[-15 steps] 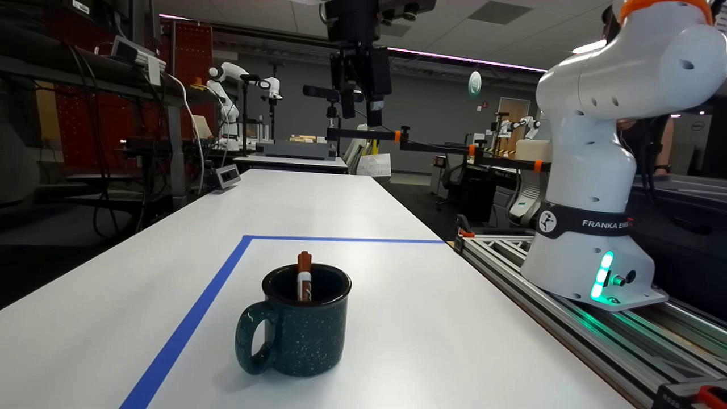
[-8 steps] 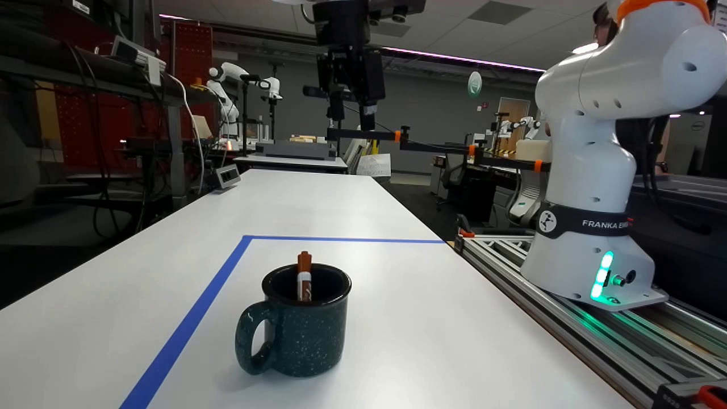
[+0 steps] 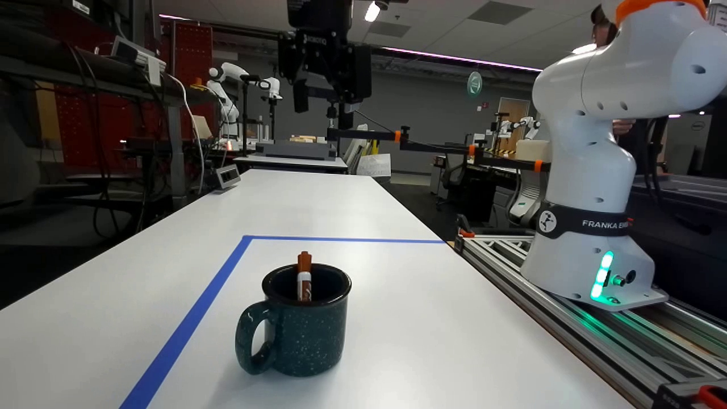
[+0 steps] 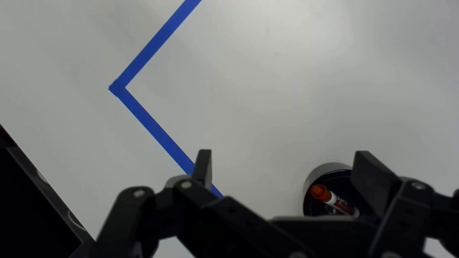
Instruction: Remove the marker from the mug cup and place it on the table
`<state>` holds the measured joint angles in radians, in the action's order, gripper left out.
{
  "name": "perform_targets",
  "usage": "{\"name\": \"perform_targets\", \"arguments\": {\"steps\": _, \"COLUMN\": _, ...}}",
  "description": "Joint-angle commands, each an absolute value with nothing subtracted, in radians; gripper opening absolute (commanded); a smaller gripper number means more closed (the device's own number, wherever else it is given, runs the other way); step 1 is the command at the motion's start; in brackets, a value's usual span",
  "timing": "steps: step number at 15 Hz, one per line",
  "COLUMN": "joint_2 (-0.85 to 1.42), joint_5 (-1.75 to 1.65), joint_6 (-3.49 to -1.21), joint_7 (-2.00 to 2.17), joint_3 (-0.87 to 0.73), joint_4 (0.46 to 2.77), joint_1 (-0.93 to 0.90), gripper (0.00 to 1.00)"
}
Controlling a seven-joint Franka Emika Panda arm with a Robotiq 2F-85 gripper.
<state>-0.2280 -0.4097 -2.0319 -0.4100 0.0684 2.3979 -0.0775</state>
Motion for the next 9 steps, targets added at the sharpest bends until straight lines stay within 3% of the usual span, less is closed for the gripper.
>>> {"name": "perform_targets", "arguments": {"steps": 1, "joint_2": -0.136, "joint_5": -0.443, "joint_6": -2.077, "joint_7": -0.482, "joint_3": 0.077, "joint_4": 2.356, "joint_1": -0.101, "gripper": 1.0}}
{"name": "perform_targets", "arguments": {"steps": 9, "joint_2": -0.046, "joint_5": -0.414, "joint_6": -2.129, "joint_7": -0.576, "joint_3": 0.093, "joint_4": 2.369, "joint_1": -0.111, "gripper": 1.0}}
